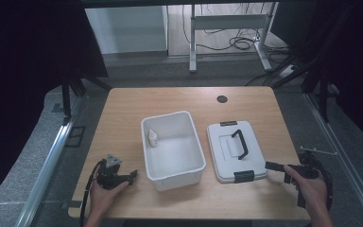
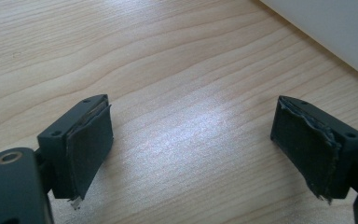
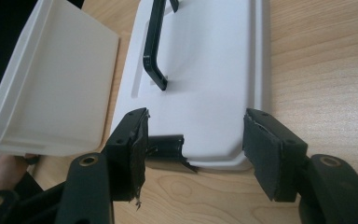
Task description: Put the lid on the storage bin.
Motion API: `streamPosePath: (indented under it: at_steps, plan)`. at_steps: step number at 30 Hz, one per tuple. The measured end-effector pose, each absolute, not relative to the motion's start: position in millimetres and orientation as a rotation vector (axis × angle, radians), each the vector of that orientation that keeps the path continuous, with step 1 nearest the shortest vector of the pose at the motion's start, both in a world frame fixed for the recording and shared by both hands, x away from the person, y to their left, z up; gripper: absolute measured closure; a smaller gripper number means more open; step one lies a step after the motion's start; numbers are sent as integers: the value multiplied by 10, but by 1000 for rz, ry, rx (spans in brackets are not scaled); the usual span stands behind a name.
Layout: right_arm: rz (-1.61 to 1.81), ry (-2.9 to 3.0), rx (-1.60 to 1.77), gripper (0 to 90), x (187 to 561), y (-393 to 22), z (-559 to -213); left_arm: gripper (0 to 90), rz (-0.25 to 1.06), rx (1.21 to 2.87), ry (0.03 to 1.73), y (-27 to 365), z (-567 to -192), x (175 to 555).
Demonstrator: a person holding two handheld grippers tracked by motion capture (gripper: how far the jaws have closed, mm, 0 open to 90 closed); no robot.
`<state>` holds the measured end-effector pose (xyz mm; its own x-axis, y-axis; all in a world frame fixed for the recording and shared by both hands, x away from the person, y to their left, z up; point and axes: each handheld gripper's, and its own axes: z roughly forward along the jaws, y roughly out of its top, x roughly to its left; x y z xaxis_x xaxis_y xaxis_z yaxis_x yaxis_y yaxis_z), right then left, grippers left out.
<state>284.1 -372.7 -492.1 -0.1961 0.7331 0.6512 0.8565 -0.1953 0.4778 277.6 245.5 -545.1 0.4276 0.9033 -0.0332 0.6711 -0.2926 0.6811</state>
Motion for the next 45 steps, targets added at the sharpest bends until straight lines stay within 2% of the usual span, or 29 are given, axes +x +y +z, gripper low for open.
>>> streamPosePath:
  at_steps: [22, 45]
  plan:
    - [-1282, -1958, -1907, 412, 2871, -3618, -4910, 128, 475, 2067, 1308, 2488, -5451, 2740]
    - [-1336, -1964, -1893, 412, 2902, -3623, -4731, 132, 477, 2065, 1311, 2487, -5452, 2733]
